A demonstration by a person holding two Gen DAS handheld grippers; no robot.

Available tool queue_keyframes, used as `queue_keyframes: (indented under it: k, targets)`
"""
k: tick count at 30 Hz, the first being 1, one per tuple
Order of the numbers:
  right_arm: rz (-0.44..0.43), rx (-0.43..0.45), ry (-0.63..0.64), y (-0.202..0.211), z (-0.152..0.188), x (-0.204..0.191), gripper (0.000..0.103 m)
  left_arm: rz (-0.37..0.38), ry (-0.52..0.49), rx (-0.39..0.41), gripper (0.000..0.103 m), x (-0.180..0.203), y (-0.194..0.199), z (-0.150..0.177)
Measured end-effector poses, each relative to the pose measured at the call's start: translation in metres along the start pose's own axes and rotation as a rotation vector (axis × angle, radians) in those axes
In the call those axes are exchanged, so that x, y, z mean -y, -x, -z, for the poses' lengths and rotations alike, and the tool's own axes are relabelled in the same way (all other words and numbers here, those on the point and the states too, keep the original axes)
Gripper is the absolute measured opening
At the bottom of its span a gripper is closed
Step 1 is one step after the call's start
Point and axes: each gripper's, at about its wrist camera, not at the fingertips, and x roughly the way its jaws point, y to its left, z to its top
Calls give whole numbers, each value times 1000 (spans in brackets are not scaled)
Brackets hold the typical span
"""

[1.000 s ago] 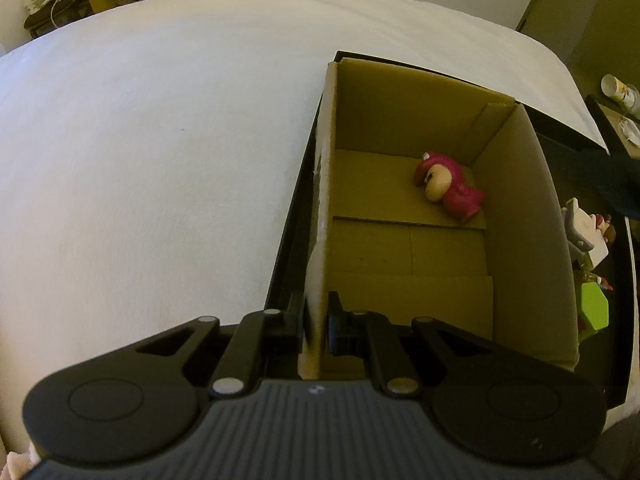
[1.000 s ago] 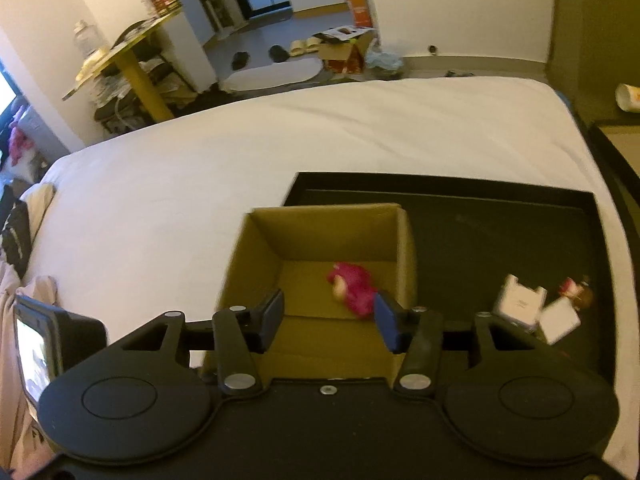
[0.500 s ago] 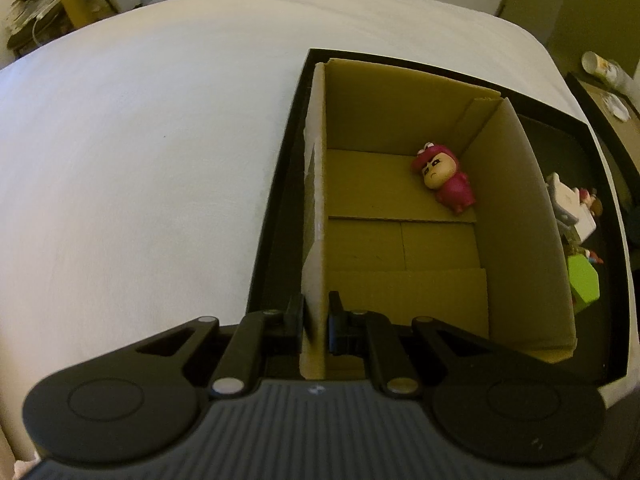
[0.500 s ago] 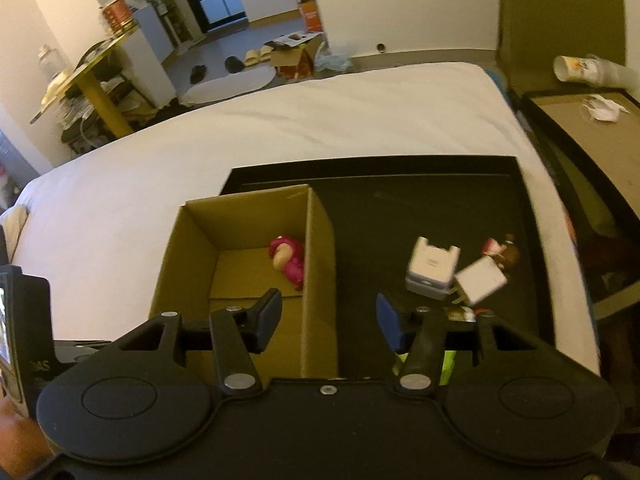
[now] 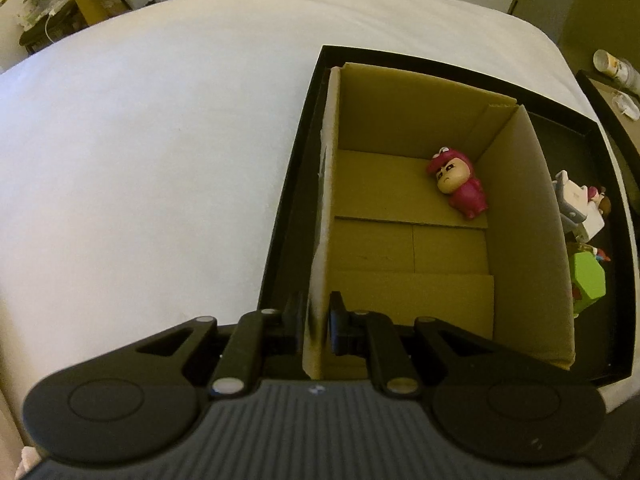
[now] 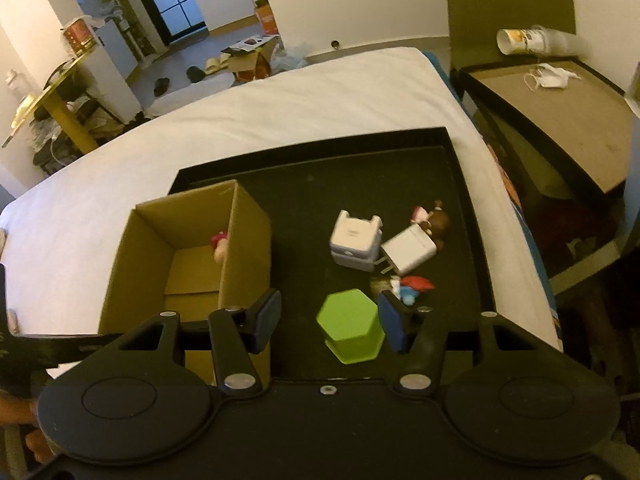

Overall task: Organize rigid objects
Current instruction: 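Move the right gripper to the green hexagonal block and grasp it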

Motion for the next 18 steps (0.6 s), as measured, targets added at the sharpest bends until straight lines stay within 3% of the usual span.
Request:
queue_keyframes:
  k: [8,18]
  targets:
    - [-6,-26,-10,-8,9,5,55,-76,-8,-8,14,9,-6,-4]
    - [-9,-61,-19,-28,12,5,56,-68,23,-13,14,4,-5,-6]
